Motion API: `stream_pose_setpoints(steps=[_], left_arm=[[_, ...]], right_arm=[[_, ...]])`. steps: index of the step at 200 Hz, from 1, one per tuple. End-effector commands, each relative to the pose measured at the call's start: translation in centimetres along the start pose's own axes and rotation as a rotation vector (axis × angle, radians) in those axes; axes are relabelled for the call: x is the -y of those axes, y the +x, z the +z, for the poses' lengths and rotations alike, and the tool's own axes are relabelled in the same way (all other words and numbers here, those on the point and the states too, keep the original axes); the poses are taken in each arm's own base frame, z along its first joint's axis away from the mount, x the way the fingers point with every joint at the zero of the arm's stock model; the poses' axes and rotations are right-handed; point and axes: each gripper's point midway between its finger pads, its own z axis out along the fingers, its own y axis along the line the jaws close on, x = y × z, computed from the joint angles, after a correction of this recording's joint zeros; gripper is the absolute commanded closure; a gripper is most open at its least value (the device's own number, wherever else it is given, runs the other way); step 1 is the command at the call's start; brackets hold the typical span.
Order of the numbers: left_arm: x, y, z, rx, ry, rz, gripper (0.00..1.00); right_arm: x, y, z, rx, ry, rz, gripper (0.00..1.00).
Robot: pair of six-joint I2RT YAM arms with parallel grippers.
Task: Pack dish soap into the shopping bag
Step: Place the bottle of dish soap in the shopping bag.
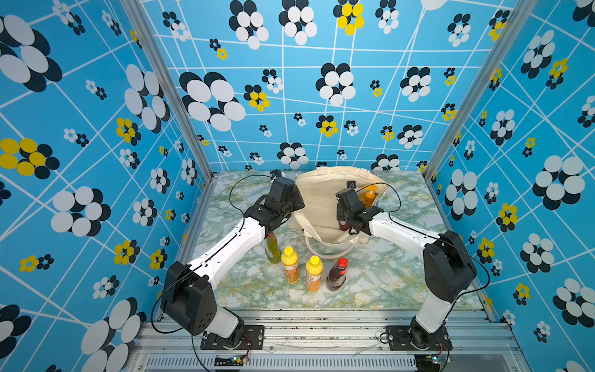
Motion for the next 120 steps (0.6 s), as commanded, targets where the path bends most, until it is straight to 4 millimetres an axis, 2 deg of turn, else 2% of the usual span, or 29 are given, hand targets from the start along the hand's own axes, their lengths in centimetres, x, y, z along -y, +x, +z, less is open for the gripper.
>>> stream_pose_setpoints(steps=[1, 15, 40, 120], left_arm=[[0.4, 0.6, 0.9, -0.013, 0.029, -0.009, 1.0], [0.5, 0.8, 1.1, -0.023, 0.032, -0.007, 1.0], [0.4, 0.9, 1.1, -0.026, 0.027, -0.004, 1.0], [0.3, 0.8, 1.0, -0.019, 0.024, 0.001, 1.0]], right_arm=[[0.3, -2.2, -0.9, 0.031, 0.001, 0.042, 0.49], [0.2, -2.4, -1.1, 0.033, -0.003, 0.048, 0.44], [0.2, -2.9, -1.6, 0.041, -0.01, 0.057, 0.41], [0.9, -4.3, -3.3, 0.085, 0.008, 0.07, 0.39]])
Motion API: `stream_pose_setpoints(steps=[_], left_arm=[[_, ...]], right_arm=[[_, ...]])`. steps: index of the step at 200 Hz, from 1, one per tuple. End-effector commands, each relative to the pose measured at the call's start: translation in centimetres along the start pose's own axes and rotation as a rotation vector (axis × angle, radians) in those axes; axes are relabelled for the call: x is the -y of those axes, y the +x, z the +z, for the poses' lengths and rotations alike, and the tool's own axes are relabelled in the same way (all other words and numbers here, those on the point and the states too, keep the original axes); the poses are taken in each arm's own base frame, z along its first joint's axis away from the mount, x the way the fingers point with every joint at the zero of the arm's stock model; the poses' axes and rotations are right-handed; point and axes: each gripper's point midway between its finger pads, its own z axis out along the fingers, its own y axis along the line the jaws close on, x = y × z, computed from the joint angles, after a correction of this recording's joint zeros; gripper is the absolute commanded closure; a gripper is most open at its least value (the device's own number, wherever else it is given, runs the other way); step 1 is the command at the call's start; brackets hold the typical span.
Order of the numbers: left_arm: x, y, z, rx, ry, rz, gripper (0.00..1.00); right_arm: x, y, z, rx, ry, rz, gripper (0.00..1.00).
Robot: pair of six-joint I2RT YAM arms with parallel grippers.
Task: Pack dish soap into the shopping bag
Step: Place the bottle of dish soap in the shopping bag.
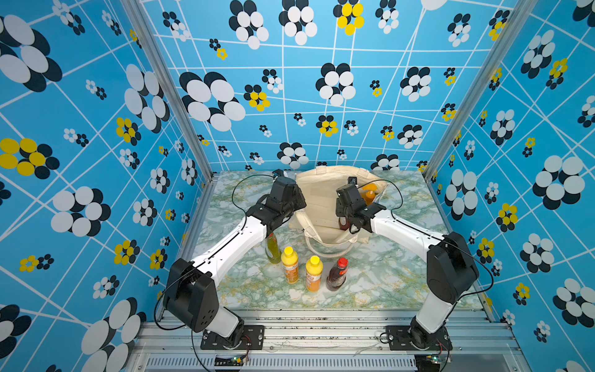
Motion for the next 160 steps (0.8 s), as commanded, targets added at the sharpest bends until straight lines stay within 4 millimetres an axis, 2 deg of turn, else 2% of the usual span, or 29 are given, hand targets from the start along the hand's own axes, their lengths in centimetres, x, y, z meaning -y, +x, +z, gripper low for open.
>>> stream_pose_setpoints(steps=[1, 117, 160], left_arm=[[-0.1, 0.5, 0.4, -0.007, -0.001, 0.005, 1.0], [-0.1, 0.2, 0.3, 0.0, -0.007, 0.012, 1.0], [0.1, 0.2, 0.5, -0.004, 0.001, 0.012, 1.0]], right_arm=[[1.0, -2.5, -2.1, 0.059, 0.021, 0.03, 0.39], [1.8, -4.1, -4.0, 0.098, 0.027, 0.024, 0.44], [1.4, -4.9, -6.0, 0.092, -0.031, 0.031, 0.36]])
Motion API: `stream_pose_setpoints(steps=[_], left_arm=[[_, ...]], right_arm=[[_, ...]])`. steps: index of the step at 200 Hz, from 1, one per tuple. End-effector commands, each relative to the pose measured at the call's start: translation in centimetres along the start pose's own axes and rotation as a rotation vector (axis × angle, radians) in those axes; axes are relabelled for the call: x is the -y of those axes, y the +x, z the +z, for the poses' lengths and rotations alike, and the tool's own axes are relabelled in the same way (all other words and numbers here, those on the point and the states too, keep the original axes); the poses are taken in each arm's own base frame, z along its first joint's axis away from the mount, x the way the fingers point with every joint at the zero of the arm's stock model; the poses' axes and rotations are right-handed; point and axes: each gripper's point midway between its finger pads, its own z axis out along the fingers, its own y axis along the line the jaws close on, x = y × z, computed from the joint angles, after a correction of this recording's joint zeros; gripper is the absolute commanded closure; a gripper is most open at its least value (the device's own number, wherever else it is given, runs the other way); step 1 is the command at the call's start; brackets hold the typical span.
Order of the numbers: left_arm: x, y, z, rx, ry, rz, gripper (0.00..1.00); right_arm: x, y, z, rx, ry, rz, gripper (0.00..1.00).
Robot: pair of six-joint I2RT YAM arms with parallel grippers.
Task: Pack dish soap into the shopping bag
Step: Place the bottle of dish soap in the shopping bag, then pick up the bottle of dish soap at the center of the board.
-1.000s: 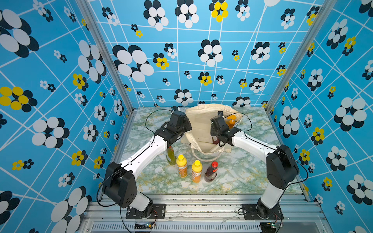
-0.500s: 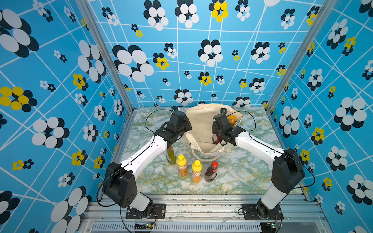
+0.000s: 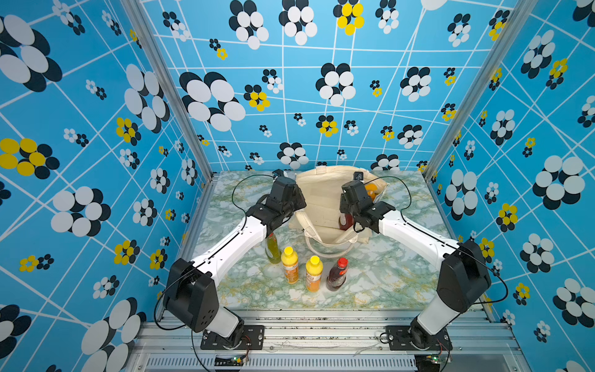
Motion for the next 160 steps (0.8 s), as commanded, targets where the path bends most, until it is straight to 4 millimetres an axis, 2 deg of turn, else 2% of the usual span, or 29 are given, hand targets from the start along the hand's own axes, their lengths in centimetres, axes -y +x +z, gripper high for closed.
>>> stream_pose_setpoints(steps=[1, 65, 118, 139, 160], left_arm=[[0.2, 0.2, 0.5, -0.003, 0.001, 0.011, 1.0], [0.4, 0.3, 0.6, -0.01, 0.01, 0.016, 1.0], [0.7, 0.2, 0.6, -0.017, 0.017, 0.027, 1.0], [0.6, 0.2, 0.4, -0.013, 0.013, 0.03, 1.0], [0.5, 0.2, 0.4, -0.01, 0.012, 0.03, 1.0]], right_arm=[[0.2, -2.2, -2.5, 0.023, -0.032, 0.007, 0.36], [-0.7, -1.8, -6.0, -0.067, -0.137, -0.01, 0.36], [-0.5, -1.4, -11.7, -0.148, -0.174, -0.059, 0.32], [-0.2, -0.2, -14.3, -0.207, -0.195, -0.083, 0.32], [-0.1, 1.9, -16.7, -0.292, -0.234, -0.085, 0.32]])
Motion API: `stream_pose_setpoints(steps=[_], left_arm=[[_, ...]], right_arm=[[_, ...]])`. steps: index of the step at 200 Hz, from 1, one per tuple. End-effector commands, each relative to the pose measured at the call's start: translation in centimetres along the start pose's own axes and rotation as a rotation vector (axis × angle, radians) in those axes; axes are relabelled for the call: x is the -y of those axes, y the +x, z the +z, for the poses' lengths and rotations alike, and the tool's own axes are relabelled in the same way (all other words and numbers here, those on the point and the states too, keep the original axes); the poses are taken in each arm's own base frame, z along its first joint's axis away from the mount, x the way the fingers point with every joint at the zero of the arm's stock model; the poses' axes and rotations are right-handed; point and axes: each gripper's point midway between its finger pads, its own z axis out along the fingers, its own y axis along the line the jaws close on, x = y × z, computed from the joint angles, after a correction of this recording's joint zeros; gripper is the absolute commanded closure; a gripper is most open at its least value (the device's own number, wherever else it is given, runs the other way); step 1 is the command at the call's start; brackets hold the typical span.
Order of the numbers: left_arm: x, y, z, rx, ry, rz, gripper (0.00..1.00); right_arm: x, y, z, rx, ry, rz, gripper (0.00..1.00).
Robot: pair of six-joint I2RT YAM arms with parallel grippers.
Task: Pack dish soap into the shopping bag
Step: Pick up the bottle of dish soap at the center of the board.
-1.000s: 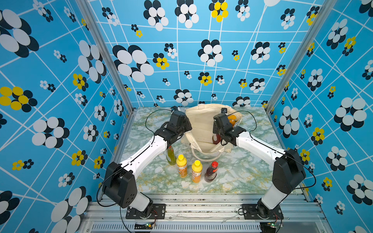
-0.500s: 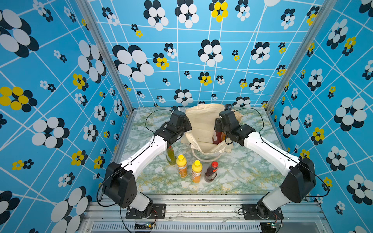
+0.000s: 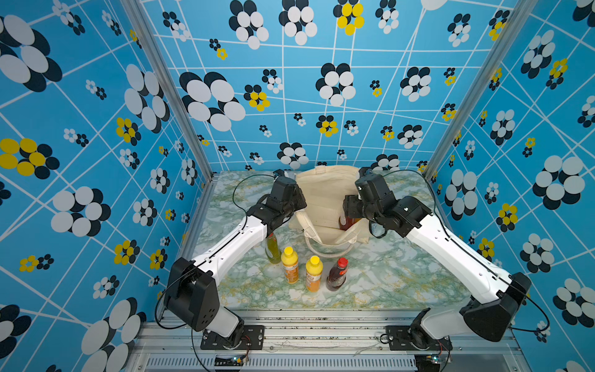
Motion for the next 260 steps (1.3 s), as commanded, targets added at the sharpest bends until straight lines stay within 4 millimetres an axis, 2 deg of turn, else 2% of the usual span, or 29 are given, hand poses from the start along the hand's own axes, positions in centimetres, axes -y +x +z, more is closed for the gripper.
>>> stream_pose_setpoints(steps=[1, 25, 46, 58, 64, 69, 130, 186, 260], left_arm=[[0.5, -0.1, 0.1, 0.0, 0.008, 0.023, 1.0], [0.6, -0.3, 0.2, 0.006, 0.009, 0.02, 1.0], [0.7, -0.4, 0.3, 0.009, 0.012, 0.017, 1.0], [0.7, -0.5, 0.3, 0.01, 0.011, 0.017, 1.0], [0.8, -0.5, 0.3, 0.011, 0.01, 0.017, 1.0], [0.7, -0.5, 0.3, 0.011, 0.007, 0.019, 1.0], [0.5, -0.7, 0.1, 0.017, -0.008, 0.027, 1.0], [0.2, -0.3, 0.3, 0.005, -0.016, 0.016, 1.0], [-0.1, -0.2, 0.6, 0.005, -0.028, 0.018, 1.0]], right_arm=[[0.3, 4.0, -2.8, -0.155, -0.018, -0.005, 0.32], [-1.3, 6.6, -4.4, -0.224, -0.058, -0.005, 0.31], [-2.8, 8.9, -5.0, -0.281, -0.075, -0.016, 0.28], [-3.6, 10.4, -4.9, -0.323, -0.087, -0.02, 0.27], [-3.9, 11.1, -4.7, -0.343, -0.089, -0.021, 0.18], [-4.0, 11.7, -4.6, -0.359, -0.088, -0.023, 0.15], [-4.6, 16.6, -3.7, -0.525, -0.104, -0.041, 0.15], [-4.9, 18.2, -2.2, -0.588, -0.075, -0.085, 0.15], [-3.2, 20.7, -1.7, -0.693, 0.022, -0.132, 0.24]])
